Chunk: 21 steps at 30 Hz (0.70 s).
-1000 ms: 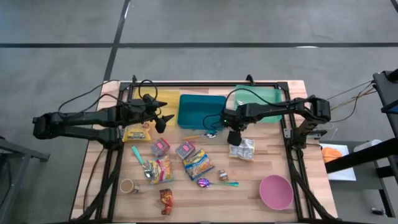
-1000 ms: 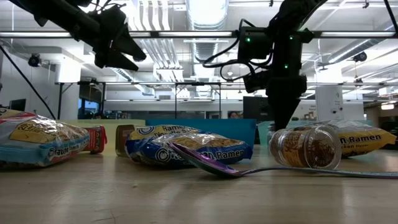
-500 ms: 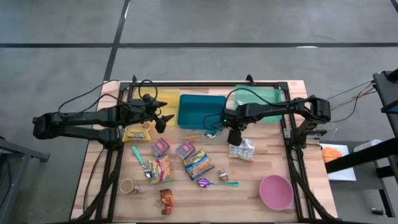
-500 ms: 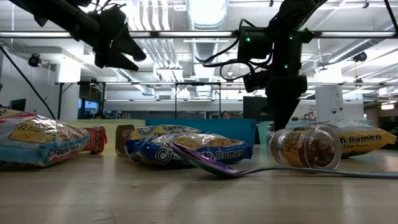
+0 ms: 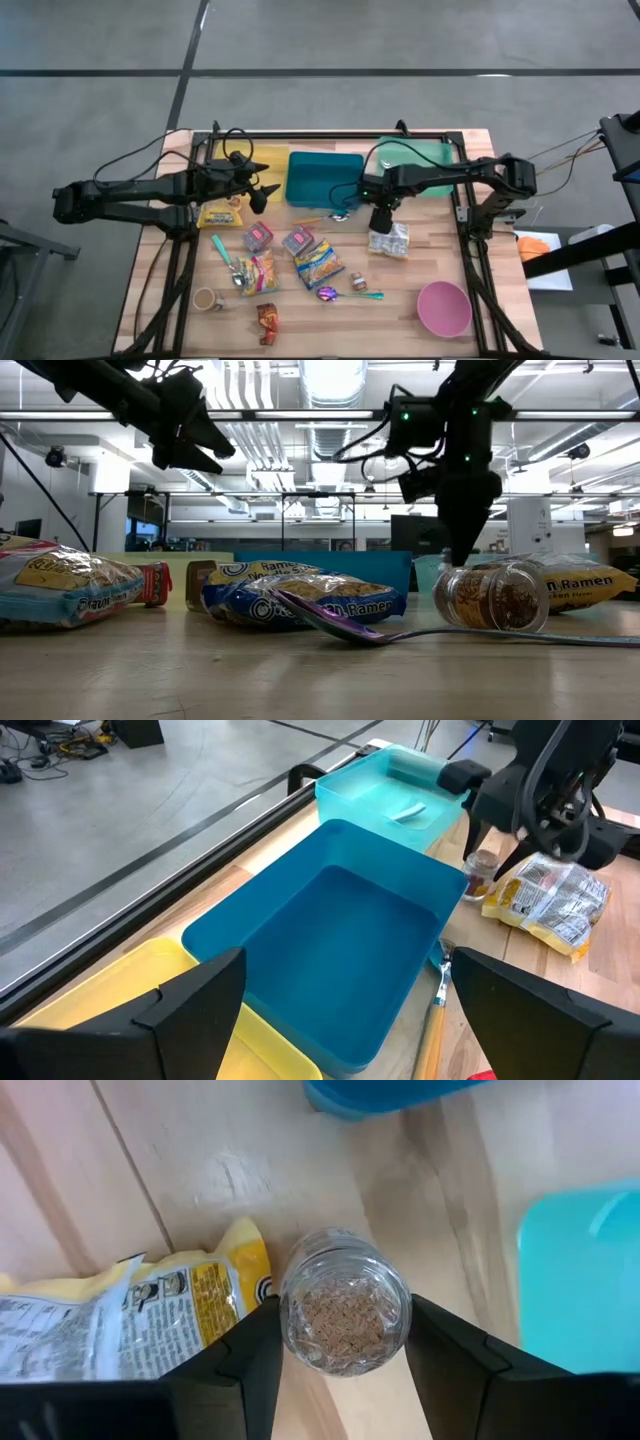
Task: Pick & Place Food Item
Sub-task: Put the top brown seasoning bottle into the blue bin
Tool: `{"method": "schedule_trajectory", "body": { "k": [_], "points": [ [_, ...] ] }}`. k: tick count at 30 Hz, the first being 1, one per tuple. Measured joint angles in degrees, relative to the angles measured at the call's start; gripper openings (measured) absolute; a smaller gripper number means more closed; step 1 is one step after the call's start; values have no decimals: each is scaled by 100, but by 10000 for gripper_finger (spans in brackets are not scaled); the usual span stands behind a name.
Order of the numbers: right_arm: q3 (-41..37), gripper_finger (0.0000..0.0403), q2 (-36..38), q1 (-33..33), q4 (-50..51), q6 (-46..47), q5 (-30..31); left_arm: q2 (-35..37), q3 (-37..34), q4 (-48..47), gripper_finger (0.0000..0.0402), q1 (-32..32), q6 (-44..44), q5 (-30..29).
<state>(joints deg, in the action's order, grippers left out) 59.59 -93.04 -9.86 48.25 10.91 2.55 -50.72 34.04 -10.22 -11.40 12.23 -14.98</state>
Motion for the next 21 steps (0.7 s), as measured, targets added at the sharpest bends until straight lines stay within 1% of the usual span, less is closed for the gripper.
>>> {"method": "schedule_trajectory", "body": {
  "k": [15,18,21],
  "points": [
    [0,170,1299,198,142,820,1,-1,0,4,358,0,17,0],
    [64,170,1420,198,149,842,62,-2,0,3,358,1,18,0],
    [322,170,1375,198,156,846,258,0,0,4,358,2,20,0]
  ]
}}
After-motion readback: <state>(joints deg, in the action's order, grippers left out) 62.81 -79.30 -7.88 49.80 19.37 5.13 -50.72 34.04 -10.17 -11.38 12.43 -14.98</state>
